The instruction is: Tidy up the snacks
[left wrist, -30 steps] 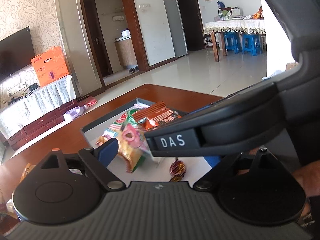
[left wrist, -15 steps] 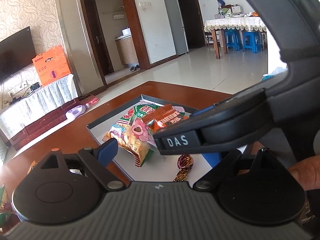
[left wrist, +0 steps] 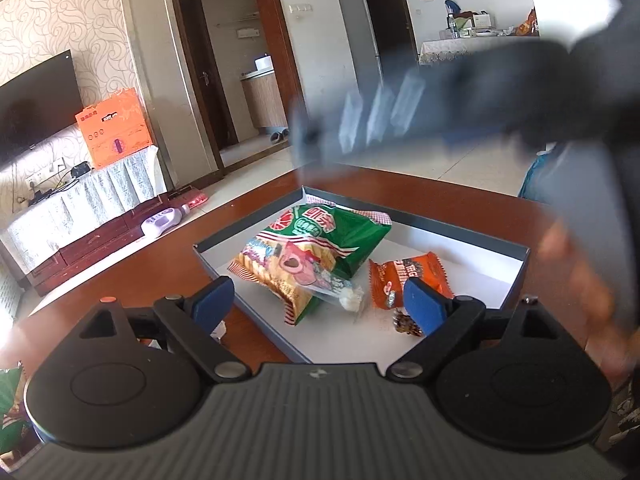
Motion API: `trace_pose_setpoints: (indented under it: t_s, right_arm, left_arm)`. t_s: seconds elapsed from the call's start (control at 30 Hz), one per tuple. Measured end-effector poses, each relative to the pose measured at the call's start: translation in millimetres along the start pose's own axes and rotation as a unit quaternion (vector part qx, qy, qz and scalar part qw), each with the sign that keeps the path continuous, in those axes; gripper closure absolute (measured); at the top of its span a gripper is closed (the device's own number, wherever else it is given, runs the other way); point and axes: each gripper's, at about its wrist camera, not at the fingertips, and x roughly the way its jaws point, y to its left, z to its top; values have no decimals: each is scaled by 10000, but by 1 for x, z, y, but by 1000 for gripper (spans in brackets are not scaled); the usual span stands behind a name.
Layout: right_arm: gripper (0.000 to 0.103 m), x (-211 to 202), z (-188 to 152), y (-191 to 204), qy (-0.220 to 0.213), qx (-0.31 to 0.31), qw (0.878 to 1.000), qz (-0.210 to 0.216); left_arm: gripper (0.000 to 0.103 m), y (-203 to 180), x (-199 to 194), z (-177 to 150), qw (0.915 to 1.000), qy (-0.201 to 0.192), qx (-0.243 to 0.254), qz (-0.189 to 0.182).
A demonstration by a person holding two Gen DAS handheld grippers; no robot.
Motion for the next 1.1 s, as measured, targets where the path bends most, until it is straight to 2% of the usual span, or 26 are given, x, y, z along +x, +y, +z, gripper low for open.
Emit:
trace_pose_setpoints:
  t_s: [0.03,0.1,0.13,0.17,0.2,0.23,0.27,0.3,0.33,0.4,0.47,0.5,0.53,0.57,0.6,0.67,0.77,0.93,1.03,1.1]
  right_arm:
    - [9,-16,3,2,-535,-82,9985,-13]
    - [7,-42,2,7,-1490,-391,9881,58]
    - [0,-47,0,5,-1756,-349,9835,270]
    - [0,-42,-4,0,-1657,-191,9848,492]
    - [0,-28,0,-4,-1028,-43,9932,537]
    - [0,-6,3,-10,-169,179,9979,604]
    - [0,6,0,-18,179,496,9957,763]
    - [0,9,-2,-25,234,751,9941,752]
    - [0,5,1,-27,88,807,9943,684]
    - [0,-23,10,-19,-785,403,9952,428]
    - [0,-44,8,-7,-1679,161,9855,171]
    - [0,-42,3,-7,-1757,257,9839,216]
    - [0,-27,2,-10,-1242,414,9904,452]
    - [0,-3,6,-13,-286,617,9949,745]
    - [0,14,4,-15,220,835,9920,926]
    - [0,14,1,-9,162,813,9912,1028]
    - [0,7,2,12,-4,200,9950,976]
    - [0,22,-6,23,452,149,9908,1265]
    - [0,18,-13,34,611,102,9892,1332]
    - [0,18,-15,41,720,15,9864,1476]
  left_arm:
    - [9,1,-1,0,10000,-9,-3,8]
    - [9,3,-2,-1,10000,-34,5,23]
    - [9,5,-1,-2,10000,-40,14,37]
    - [9,6,-3,-3,10000,-43,26,49]
    - [9,8,-4,-4,10000,-43,41,64]
    - [9,9,-5,-6,9999,-41,58,89]
    - [9,11,-6,-8,9999,-39,75,125]
    - [9,13,-8,-9,9998,-43,88,175]
    - [9,16,-9,-11,9997,-50,93,236]
    - [9,24,-14,-15,9993,-77,58,355]
    - [9,35,-19,-21,9987,-101,-4,507]
    - [9,41,-21,-25,9981,-93,-28,603]
    - [9,48,-22,-28,9974,-75,-46,717]
    - [9,55,-22,-32,9965,-52,-64,836]
    - [9,61,-21,-36,9954,-13,-92,951]
    - [9,76,-16,-40,9927,107,-254,1173]
    - [10,97,-7,-44,9893,227,-711,1252]
    - [17,119,5,-49,9821,280,-1160,1460]
    - [28,127,14,-57,9791,396,-1323,1492]
    - [43,132,24,-61,9775,634,-1376,1464]
